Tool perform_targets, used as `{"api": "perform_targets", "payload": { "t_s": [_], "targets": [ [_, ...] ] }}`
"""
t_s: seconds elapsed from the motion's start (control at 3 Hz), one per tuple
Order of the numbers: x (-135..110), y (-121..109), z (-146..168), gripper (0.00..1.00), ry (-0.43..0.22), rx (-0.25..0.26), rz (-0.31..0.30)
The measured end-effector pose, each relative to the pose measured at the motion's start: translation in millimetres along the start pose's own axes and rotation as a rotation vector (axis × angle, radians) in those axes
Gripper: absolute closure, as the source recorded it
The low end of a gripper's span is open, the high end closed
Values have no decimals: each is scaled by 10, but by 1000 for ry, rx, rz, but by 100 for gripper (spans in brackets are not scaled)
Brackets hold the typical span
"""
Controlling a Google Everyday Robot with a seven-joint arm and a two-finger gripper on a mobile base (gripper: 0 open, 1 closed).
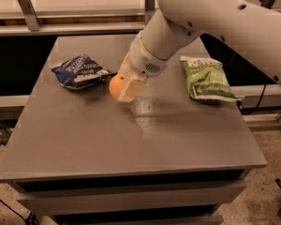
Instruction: Move orange near blue chip bag
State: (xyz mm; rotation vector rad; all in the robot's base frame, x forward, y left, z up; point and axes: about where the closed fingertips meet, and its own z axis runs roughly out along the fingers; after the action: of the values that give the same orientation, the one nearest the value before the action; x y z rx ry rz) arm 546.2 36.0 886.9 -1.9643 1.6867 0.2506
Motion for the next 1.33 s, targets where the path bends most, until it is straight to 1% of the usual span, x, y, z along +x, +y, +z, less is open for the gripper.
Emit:
{"api": "perform_targets", "payload": {
  "t_s": [0.33, 0.67, 1.0, 1.33],
  "targets": [
    [-154, -185, 227, 100, -56, -4, -20],
    [-192, -287, 381, 100, -89, -10, -24],
    [-211, -340, 464, 100, -105, -21, -38],
    [-203, -368, 522, 84, -106, -35, -48]
  ]
}}
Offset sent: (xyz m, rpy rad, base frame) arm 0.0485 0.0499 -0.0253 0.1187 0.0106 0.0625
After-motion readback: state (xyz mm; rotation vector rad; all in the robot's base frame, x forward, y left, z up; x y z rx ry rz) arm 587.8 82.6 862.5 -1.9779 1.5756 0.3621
